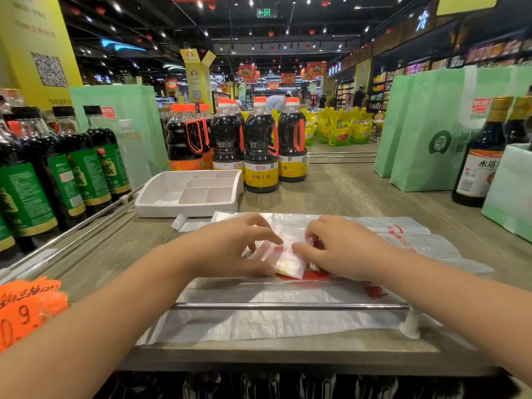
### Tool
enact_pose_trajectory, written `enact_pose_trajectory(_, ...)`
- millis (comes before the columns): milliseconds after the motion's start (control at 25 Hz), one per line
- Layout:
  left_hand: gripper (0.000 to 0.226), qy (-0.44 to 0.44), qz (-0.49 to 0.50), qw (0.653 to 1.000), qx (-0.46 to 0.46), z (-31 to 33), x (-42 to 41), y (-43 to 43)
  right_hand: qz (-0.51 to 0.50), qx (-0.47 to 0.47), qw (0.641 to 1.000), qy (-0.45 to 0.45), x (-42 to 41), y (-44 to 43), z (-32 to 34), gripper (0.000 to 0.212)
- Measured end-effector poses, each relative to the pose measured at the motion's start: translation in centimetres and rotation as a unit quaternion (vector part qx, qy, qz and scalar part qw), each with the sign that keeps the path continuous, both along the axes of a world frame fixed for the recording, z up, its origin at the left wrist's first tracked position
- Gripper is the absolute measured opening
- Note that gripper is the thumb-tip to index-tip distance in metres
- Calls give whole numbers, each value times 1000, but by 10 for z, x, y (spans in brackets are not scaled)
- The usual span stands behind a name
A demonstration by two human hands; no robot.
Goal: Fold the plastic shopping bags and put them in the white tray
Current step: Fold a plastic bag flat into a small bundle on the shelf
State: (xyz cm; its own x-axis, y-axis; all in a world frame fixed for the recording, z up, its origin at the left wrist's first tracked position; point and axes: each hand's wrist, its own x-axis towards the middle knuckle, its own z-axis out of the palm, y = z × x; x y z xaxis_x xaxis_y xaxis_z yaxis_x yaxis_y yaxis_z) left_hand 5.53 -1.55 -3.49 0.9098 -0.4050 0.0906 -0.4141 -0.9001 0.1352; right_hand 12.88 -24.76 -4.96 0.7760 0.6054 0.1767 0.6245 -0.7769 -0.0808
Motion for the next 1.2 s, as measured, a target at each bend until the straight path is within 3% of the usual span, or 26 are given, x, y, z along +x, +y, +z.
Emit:
enact_pose_trajectory(120,35,-58,9,997,54,0,3,-1,-8,32,999,-4,6,-2,-1,48)
enact_pose_trajectory(200,32,-57,82,994,52,-4,7,-3,-6,54,999,3,8,-2,-1,41)
enact_pose_trajectory(280,28,-15,156,987,-20,-7,11,-6,8,63,998,9,9,0,-2,36)
enact_pose_trajectory(440,62,23,225,963,-147,-7,19,-13,-16,65,996,63,17,8,5,38)
enact_pose_trajectory(600,88,102,294,904,-293,-2,29,-6,-93,86,981,150,31,19,17,78)
enact_pose_trajectory(680,83,144,292,866,-380,-2,34,0,-121,92,971,182,36,21,17,86)
enact_pose_trajectory(800,55,148,258,807,-510,10,39,4,-95,151,945,273,41,19,21,61)
enact_pose_trajectory(920,50,98,239,776,-575,28,62,9,-64,267,901,335,69,27,37,43)
enact_pose_trajectory(1040,35,-36,265,829,-491,35,102,11,-95,364,871,315,111,48,56,36)
enact_pose_trajectory(1120,30,-110,257,901,-331,29,125,14,-125,379,856,329,137,65,54,30)
enact_pose_trajectory(1200,33,-109,217,962,-126,15,142,18,-163,340,858,350,155,80,44,29)
